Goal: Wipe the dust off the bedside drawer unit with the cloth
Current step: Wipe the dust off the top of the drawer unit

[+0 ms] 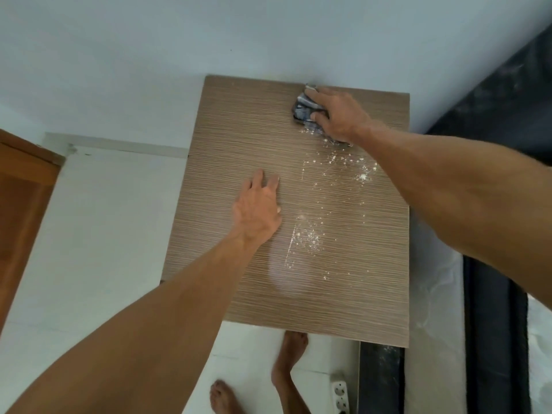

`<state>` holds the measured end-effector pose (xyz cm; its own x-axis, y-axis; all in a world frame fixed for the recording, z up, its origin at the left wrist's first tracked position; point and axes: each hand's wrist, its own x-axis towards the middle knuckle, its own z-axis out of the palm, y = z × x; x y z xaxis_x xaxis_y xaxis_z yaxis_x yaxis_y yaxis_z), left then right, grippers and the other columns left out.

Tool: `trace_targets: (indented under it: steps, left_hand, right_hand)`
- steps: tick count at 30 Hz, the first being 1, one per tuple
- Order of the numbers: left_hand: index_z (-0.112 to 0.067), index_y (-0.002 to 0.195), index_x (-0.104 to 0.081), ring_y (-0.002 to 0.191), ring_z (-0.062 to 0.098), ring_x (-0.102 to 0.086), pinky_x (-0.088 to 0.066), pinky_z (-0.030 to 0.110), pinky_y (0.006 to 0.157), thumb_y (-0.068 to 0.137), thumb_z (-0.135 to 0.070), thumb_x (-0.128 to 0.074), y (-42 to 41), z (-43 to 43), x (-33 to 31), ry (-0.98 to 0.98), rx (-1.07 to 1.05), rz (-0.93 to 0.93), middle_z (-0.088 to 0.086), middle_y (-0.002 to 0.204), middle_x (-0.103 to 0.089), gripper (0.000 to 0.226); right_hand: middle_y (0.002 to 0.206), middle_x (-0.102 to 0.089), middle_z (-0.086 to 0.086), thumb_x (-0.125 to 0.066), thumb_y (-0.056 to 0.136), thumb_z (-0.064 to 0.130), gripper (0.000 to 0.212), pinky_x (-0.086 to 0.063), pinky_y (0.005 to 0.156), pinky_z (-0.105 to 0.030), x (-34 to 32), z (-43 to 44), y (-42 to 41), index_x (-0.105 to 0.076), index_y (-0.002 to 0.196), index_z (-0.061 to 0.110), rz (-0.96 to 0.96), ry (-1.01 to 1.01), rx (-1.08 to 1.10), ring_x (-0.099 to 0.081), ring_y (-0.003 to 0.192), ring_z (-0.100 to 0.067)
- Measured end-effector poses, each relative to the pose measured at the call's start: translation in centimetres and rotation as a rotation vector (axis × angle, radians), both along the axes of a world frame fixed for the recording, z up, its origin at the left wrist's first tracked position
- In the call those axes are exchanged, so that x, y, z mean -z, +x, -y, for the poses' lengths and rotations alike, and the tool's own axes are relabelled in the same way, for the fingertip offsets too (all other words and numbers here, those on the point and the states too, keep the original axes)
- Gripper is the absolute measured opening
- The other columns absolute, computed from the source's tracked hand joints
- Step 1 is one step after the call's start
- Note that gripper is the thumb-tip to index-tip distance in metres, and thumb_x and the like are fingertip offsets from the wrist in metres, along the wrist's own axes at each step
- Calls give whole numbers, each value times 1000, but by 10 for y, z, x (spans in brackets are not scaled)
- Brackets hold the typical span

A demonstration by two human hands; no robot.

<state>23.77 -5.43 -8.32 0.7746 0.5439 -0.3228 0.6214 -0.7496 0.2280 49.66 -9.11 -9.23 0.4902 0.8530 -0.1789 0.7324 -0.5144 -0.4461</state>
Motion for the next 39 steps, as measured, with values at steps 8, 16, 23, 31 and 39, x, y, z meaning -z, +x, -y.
trace_targets:
  steps: [8, 16, 23, 31, 39]
  left_hand:
    - [-24, 150, -28, 139, 30, -30, -40, 49, 107, 87, -26, -69, 1, -3, -2, -27, -17, -28, 9, 159, -20, 76]
    - [-22, 144, -40, 140, 28, -33, -37, 42, 108, 85, -23, -71, -10, -10, -1, -41, 5, 31, 5, 156, -29, 67]
    - [-14, 139, -47, 133, 31, -41, -35, 37, 110, 84, -8, -65, -41, -3, 3, -36, 52, 73, 10, 148, -39, 59]
    - [-14, 139, -47, 129, 32, -44, -39, 39, 104, 87, -11, -65, -76, 16, -1, -33, 90, 45, 11, 145, -41, 56]
    - [-15, 144, -41, 135, 31, -39, -38, 38, 106, 91, -8, -61, -102, 35, -4, -14, 108, 25, 9, 153, -34, 57]
  right_hand:
    - [165, -11, -6, -21, 105, 44, 52, -14, 121, -52, 21, 40, -59, -18, 155, 33, 189, -90, -51, -14, 150, -31]
    - [163, -18, -8, -38, 103, 37, 53, -13, 119, -53, 26, 89, -151, -24, 154, 30, 190, -59, -92, -18, 149, -33]
    - [154, -40, -15, -58, 96, 18, 50, -32, 112, -52, 28, 129, -236, -47, 145, 21, 168, 77, -82, -39, 138, -39]
    - [147, -48, -14, -73, 82, 3, 62, -47, 93, -56, 35, 157, -310, -55, 139, 20, 133, 137, -83, -52, 119, -41]
    - [137, -57, -11, -78, 69, -9, 70, -53, 82, -47, 25, 181, -361, -61, 132, 17, 125, 182, -154, -54, 96, -33]
